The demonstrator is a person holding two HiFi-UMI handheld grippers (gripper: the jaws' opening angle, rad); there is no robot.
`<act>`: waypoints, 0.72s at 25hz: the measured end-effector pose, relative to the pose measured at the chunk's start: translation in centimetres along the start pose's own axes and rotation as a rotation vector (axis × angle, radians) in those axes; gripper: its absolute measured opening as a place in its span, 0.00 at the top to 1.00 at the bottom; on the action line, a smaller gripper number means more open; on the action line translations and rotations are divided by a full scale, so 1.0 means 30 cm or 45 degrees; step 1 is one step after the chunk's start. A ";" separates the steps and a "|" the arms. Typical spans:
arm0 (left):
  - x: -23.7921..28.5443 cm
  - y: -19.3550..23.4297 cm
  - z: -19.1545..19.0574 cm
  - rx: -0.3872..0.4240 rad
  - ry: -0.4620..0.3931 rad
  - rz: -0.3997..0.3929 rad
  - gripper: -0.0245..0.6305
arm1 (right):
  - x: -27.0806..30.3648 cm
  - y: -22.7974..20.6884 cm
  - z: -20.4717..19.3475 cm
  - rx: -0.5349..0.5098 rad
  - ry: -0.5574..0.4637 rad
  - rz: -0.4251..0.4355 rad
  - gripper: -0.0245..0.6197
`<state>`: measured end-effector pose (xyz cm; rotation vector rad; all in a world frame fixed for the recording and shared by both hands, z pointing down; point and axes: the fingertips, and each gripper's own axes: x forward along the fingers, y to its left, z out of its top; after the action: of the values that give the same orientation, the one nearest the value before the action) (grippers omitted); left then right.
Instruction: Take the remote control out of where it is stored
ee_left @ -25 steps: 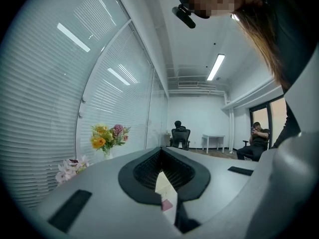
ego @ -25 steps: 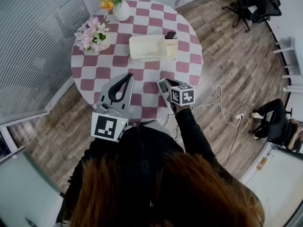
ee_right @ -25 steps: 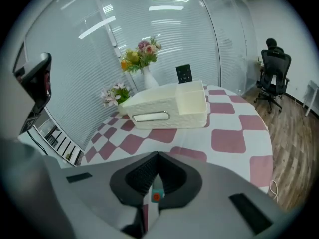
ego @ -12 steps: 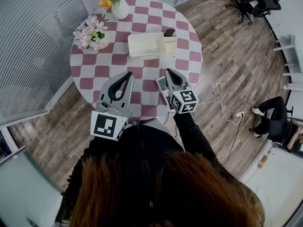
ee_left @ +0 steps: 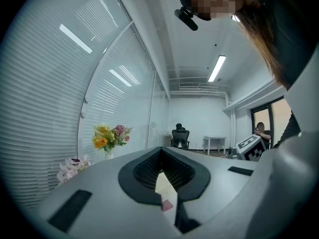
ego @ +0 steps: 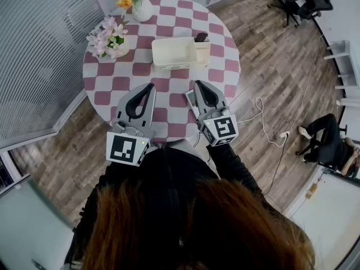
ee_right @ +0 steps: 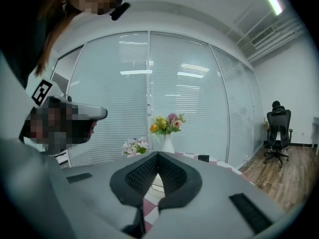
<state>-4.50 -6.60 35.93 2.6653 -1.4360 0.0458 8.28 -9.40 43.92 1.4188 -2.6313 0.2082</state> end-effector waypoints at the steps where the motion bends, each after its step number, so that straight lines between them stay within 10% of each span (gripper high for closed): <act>1: -0.002 0.001 -0.003 0.004 0.003 0.001 0.95 | -0.008 0.012 0.025 0.002 -0.016 0.000 0.94; 18: 0.010 0.006 -0.026 0.058 0.027 -0.005 0.95 | -0.081 0.081 0.266 -0.022 -0.151 0.010 0.94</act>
<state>-4.45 -6.86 36.74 2.6950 -1.4408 0.1070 7.07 -7.59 35.52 1.4590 -2.7252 0.1052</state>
